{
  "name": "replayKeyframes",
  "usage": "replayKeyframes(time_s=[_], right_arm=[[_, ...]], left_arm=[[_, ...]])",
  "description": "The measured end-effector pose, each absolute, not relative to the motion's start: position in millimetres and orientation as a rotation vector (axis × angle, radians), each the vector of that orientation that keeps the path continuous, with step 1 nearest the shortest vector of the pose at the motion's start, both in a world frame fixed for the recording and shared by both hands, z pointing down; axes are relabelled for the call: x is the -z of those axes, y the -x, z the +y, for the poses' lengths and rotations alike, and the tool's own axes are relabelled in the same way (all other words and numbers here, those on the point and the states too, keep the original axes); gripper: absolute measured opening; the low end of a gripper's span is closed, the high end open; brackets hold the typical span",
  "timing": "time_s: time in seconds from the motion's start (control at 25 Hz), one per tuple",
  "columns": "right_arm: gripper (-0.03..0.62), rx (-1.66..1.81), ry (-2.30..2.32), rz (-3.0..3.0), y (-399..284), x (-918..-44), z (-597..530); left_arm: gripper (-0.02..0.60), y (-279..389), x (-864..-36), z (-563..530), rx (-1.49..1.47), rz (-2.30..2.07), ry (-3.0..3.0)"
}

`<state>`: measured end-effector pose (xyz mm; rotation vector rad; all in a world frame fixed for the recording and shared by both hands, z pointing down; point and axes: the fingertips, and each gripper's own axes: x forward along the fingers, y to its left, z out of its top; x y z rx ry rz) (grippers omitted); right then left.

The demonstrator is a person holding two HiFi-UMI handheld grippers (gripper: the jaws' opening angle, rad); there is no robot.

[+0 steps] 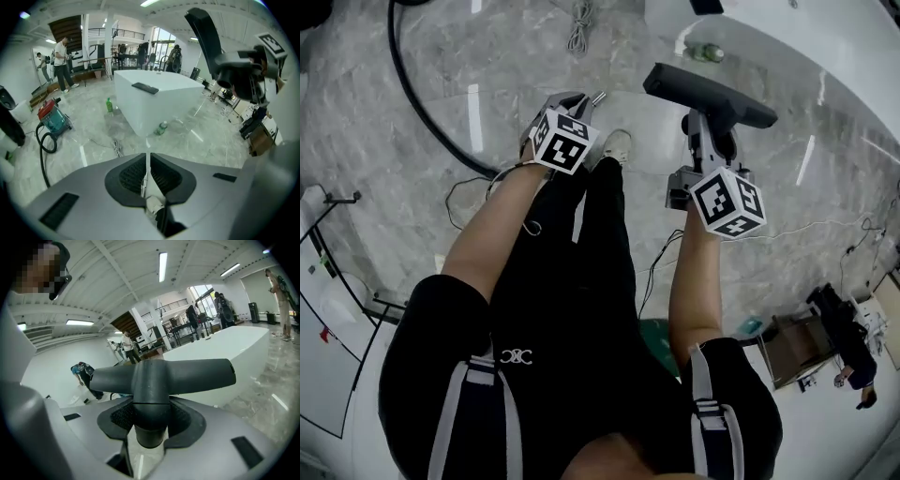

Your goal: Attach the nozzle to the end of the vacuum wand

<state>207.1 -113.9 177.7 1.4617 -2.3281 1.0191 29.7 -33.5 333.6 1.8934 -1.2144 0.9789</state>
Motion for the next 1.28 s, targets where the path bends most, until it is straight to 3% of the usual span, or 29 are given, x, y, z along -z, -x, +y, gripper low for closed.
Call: replayKeyframes(time_s=[0.4, 0.52, 0.6, 1.0, 1.28], right_arm=[[0.183, -1.084, -1.062, -2.483, -148.5, -430.5, -128.4], [0.183, -1.210, -1.002, -2.425, -143.9, -514.5, -118.2], [0.183, -1.211, -0.977, -2.411, -142.2, -559.0, -115.3], [0.183, -1.207, -0.916, -2.426, -158.2, -647.1, -103.9], [0.183, -1.254, -0.935, -2.416, -165.1, -675.4, -97.2]], left_arm=[[0.038, 5.0, -687.6, 13.0, -1.187, -1.107, -1.617], [0.140, 5.0, -780.4, 52.0, -1.285, -0.988, -1.562], [0.164, 3.5, -829.9, 69.0, -1.346, -0.928, -1.572], [0.172, -5.2, -949.7, 112.8, -1.421, -0.878, -1.513], [0.173, -5.1, -978.4, 126.4, -1.460, -0.886, -1.487]])
